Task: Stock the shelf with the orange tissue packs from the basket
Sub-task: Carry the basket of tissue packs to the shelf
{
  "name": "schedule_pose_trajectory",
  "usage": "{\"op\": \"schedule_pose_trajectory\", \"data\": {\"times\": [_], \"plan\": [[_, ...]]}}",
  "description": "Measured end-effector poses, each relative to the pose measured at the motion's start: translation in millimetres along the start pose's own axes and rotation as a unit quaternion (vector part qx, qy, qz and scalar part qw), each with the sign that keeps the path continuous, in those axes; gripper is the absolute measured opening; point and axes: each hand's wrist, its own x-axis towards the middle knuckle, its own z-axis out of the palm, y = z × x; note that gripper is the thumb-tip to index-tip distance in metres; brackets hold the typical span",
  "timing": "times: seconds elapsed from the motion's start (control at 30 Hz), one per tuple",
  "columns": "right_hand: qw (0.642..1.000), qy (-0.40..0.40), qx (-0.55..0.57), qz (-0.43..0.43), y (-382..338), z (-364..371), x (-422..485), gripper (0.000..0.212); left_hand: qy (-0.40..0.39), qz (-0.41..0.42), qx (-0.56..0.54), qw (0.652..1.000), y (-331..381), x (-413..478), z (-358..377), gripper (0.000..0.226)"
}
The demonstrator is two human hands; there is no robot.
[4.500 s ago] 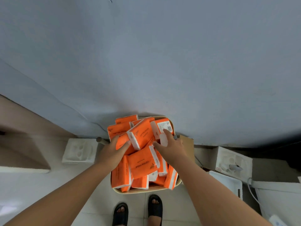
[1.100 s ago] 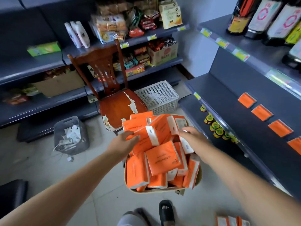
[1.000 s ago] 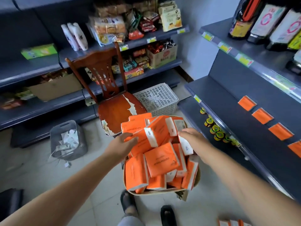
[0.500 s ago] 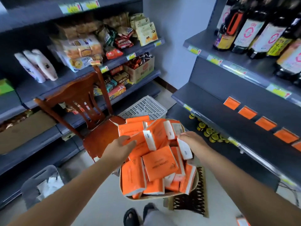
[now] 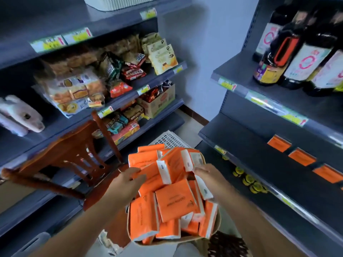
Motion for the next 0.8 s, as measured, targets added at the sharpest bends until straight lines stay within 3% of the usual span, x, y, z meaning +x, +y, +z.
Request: {"op": "schedule_pose_trajectory", "data": {"times": [0.07, 0.2, 0.47, 0.63, 0.8], "plan": [[1.000, -0.006, -0.003, -0.002, -14, -5, 25, 0.009, 0.010, -0.029, -0.012, 0.999, 16, 22, -1, 0.050], [0.999, 0.002, 0.025, -0.022, -49, -15, 65, 0.019, 0.026, -0.040, -0.038, 0.998, 41, 62, -7, 0.081], [0.999, 0.027, 0.046, -0.005, -80, -30, 111, 0.020, 0.015, -0.014, -0.081, 0.996, 71, 111, -16, 0.040], [0.999, 0.029, 0.024, 0.005, -87, -39, 129, 0.042, -0.001, 0.001, -0.081, 0.997, 80, 127, -12, 0.044], [1.000, 0.013, -0.006, 0.009, -94, -65, 151, 0.037, 0.009, -0.025, -0.096, 0.995, 96, 139, 1, 0.045]]}}
